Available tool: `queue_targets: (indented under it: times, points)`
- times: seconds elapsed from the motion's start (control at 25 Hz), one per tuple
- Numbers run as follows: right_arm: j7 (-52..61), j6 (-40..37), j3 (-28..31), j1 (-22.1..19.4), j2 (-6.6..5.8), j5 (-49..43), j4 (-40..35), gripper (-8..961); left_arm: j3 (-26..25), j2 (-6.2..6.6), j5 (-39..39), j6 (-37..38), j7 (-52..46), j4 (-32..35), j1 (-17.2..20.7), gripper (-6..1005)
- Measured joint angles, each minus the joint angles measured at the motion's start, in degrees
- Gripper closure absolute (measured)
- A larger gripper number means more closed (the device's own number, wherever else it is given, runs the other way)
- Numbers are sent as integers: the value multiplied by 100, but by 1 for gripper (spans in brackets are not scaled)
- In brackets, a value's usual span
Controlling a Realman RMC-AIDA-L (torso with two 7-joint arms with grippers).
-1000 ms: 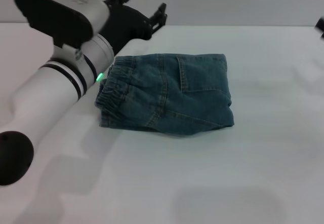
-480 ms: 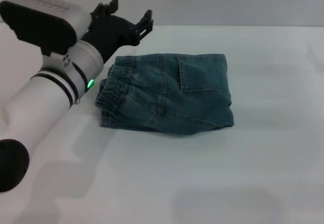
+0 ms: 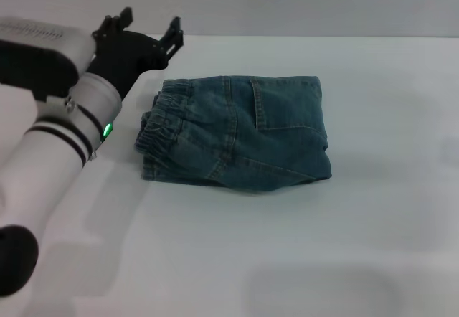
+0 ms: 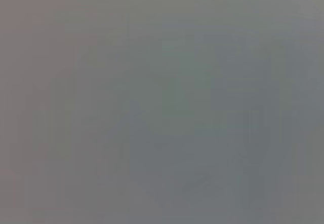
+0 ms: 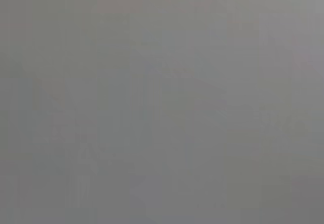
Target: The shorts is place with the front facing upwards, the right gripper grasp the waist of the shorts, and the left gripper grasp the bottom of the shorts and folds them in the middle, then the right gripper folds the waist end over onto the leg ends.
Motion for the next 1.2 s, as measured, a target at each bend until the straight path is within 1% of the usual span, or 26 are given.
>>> queue_targets:
  times: [0.08, 0.12, 0.24, 0.32, 0.44, 0.6, 0.64, 0.76, 0.84, 1.04, 1.2]
  points:
    - [43, -373, -519, 37, -3, 401, 191, 165, 164, 0, 17, 570, -150, 279, 4, 197]
    - [221, -426, -726, 37, 0, 431, 238, 165, 307, -1, 27, 1032, -264, 507, -3, 197]
    - [1191, -454, -1458, 46, 0, 330, 365, 166, 617, -10, 28, 2042, -582, 1060, -35, 197]
    - [1659, -515, -1933, 76, -1, 185, 457, 174, 710, -15, 26, 2399, -791, 1289, -45, 197]
    - [2137, -589, -2504, 97, -1, 29, 502, 200, 727, -11, 28, 2487, -989, 1494, -57, 197]
    - [2543, -387, -3007, 207, -2, -20, 580, 234, 762, -24, 27, 2487, -1017, 1697, -99, 197]
    - [2686, -335, -3128, 286, -3, -42, 632, 242, 789, -26, 24, 2488, -1019, 1736, -116, 197]
    - [3340, -190, -3721, 696, -35, -97, 945, 268, 868, -28, -1, 2484, -1026, 1861, -191, 197]
    - [3701, 24, -3972, 936, -41, -112, 1101, 285, 879, -29, -8, 2476, -1029, 1917, -235, 197]
    - [4438, 820, -4069, 1154, -42, -135, 1279, 520, 886, -34, 0, 2457, -1079, 1975, -306, 197]
    - [4860, 1122, -4104, 1156, -41, -146, 1409, 680, 887, -23, 3, 2452, -1095, 2008, -322, 197]
